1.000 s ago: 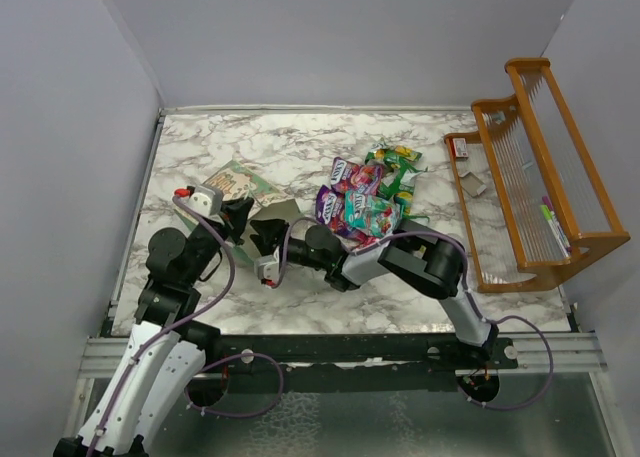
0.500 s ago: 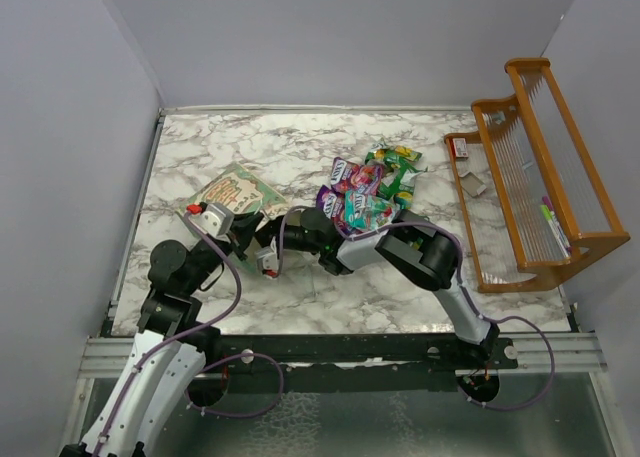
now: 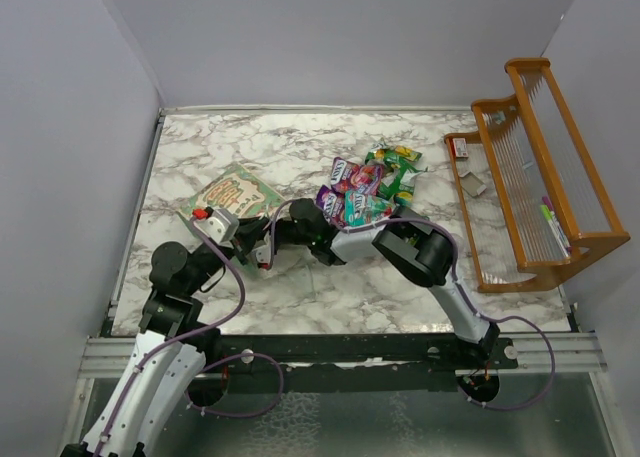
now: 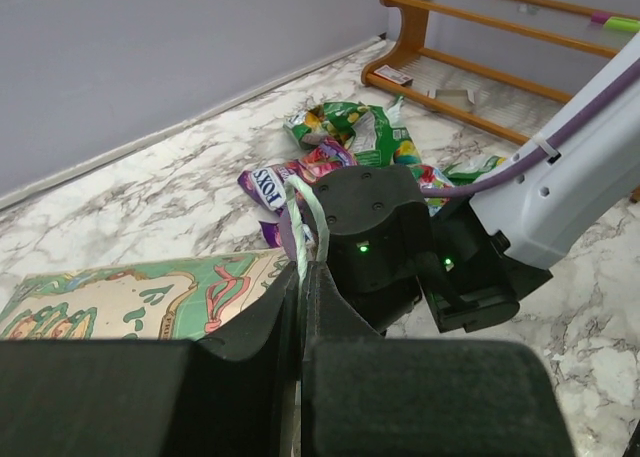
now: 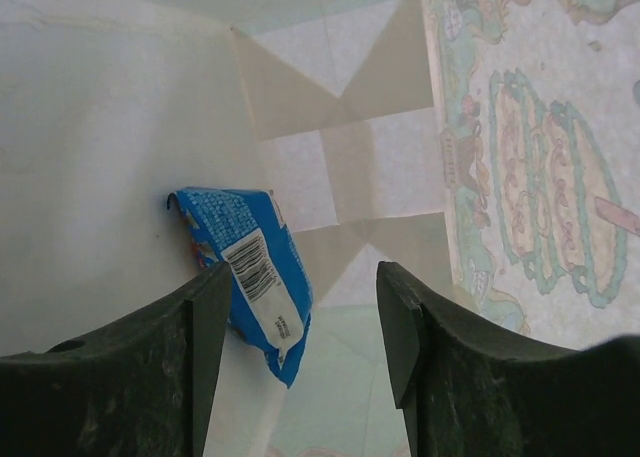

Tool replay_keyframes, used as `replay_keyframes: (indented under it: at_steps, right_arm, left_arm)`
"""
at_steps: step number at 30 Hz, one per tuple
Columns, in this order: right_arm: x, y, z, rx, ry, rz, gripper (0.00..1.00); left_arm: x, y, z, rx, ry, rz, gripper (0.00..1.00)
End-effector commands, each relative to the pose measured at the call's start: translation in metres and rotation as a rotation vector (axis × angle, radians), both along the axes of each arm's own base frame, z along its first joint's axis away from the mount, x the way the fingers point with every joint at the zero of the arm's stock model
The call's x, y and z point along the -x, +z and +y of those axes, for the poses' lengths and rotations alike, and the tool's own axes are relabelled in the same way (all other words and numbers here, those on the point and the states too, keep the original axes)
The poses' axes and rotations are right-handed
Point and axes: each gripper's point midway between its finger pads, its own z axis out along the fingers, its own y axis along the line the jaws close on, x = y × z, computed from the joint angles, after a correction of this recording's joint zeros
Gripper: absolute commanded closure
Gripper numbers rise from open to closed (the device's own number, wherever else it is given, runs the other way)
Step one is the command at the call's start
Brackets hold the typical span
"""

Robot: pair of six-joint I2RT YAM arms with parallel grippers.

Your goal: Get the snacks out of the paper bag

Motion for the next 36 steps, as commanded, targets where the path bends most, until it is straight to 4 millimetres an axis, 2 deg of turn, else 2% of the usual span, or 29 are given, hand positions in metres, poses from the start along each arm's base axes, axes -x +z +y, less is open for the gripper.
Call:
replay_keyframes:
  at_steps: [1,15,19,26,30,36]
  right_arm:
    - [-0.004,-0.023,0.005,0.071,0.029,0.052,0.39]
    - [-0.019,-0.037,0.023,0.103,0.000,0.155,0.34]
    - [-0.014,-0.040,0.026,0.094,0.015,0.176,0.33]
    - [0.007,-0.041,0.039,0.082,0.070,0.120,0.33]
    - [0.013,-0.035,0.049,0.057,0.076,0.125,0.32]
    - [0.010,-0.020,0.064,-0.020,0.022,0.138,0.31]
  left_arm:
    - [0.007,0.010,-0.007,0.005,-0.057,-0.060,1.00]
    - [0.008,0.014,-0.015,0.016,-0.108,-0.066,1.00]
    - [0.002,0.015,-0.019,0.029,-0.113,-0.044,1.00]
    - [-0.010,0.017,-0.027,0.050,-0.139,-0.005,1.00]
    - [-0.015,0.019,-0.034,0.061,-0.170,0.016,1.00]
    - [-0.014,0.018,-0.045,0.087,-0.237,0.059,1.00]
